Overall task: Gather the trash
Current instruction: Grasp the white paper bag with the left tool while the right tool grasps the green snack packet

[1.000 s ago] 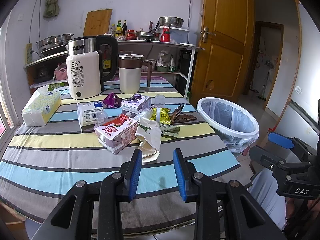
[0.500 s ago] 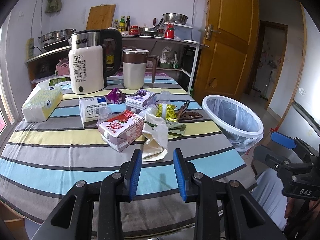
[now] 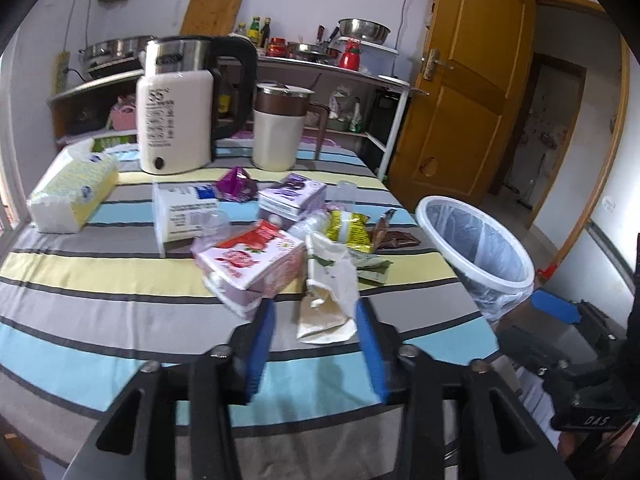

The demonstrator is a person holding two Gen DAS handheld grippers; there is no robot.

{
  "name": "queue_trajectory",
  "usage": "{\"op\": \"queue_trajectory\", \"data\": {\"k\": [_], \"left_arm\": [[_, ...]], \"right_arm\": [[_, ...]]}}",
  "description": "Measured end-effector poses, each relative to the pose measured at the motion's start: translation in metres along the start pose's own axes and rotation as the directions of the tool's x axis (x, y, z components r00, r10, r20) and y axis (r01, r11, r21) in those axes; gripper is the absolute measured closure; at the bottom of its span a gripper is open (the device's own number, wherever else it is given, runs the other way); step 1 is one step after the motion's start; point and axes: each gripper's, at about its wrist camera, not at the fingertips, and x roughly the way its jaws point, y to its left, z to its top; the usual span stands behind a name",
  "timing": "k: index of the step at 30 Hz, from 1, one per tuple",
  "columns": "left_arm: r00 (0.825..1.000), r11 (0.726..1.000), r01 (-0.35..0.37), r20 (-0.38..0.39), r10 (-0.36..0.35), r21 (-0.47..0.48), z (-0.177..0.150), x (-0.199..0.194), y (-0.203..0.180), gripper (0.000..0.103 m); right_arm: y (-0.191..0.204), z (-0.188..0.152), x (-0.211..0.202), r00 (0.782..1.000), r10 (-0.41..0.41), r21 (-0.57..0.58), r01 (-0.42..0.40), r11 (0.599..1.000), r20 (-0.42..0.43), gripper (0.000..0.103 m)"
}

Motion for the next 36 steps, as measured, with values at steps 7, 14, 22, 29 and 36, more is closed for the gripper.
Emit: {"op": "queue_trajectory", "data": {"k": [7,14,22,29,36], "left_arm": [[0.999,1.000,0.024,-0.037,-0.024,-0.009,0.006,0.026,-0.005,0.056],[0.998,1.000,0.024,-0.055,-0.024,0.002,0.007,0.040,-0.005,0.075],[0.999,1.000,0.028,-0.036,-0.028,-0.006,0.006,0.031,0.003,0.089],[0.999,0.999,0.023,-0.032,-0.024,-0.026,0.004,0.026,0.013,0.089],[0.999,0.999,0.016,-0.028,-0.017,-0.044,0.003,0.022,0.022,0.089]], "right_arm": [[-0.006,0.007,0.014,1.000,0.003,0.008,-0.003,1.000,-0.030,0.008],[-0.010,0.021,0.040,0.997,0.044,-0.007,-0.044,0.999,-0.063,0.019],[0.007,0.041,0.081,0.986,0.104,-0.115,-0.119,0.986,-0.130,0.034],[0.023,0.053,0.122,0.966,0.135,-0.207,-0.182,0.961,-0.222,0.042],[0.030,0.057,0.145,0.949,0.149,-0.236,-0.218,0.947,-0.278,0.058]]}}
